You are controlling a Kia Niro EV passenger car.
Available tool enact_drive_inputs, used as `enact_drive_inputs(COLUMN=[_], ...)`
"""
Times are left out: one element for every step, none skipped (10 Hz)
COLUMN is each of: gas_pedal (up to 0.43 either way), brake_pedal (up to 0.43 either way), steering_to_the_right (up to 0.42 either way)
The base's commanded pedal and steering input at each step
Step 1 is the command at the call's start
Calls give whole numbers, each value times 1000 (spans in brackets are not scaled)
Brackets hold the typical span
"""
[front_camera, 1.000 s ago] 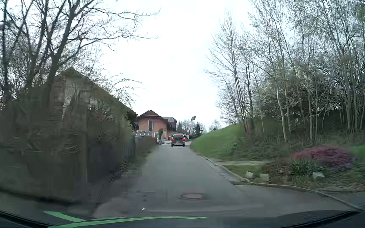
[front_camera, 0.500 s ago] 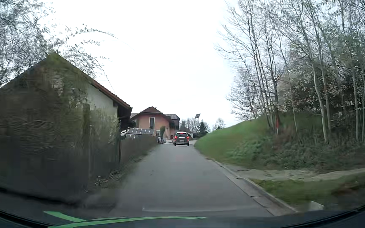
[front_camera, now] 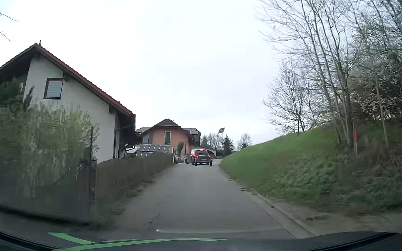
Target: Follow the waypoints while adhering to traffic rules and regulations
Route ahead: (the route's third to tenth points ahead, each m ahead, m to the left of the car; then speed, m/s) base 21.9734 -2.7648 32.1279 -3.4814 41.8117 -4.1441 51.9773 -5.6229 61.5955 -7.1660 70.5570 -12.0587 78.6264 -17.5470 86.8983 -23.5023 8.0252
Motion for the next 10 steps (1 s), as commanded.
enact_drive_inputs(gas_pedal=[130,130,130,118,59,0,0,0,0,0], brake_pedal=[0,0,0,0,0,0,0,0,0,0], steering_to_the_right=[-10,-10,-10,-10,-10,-9,-8,-6,-5,-5])
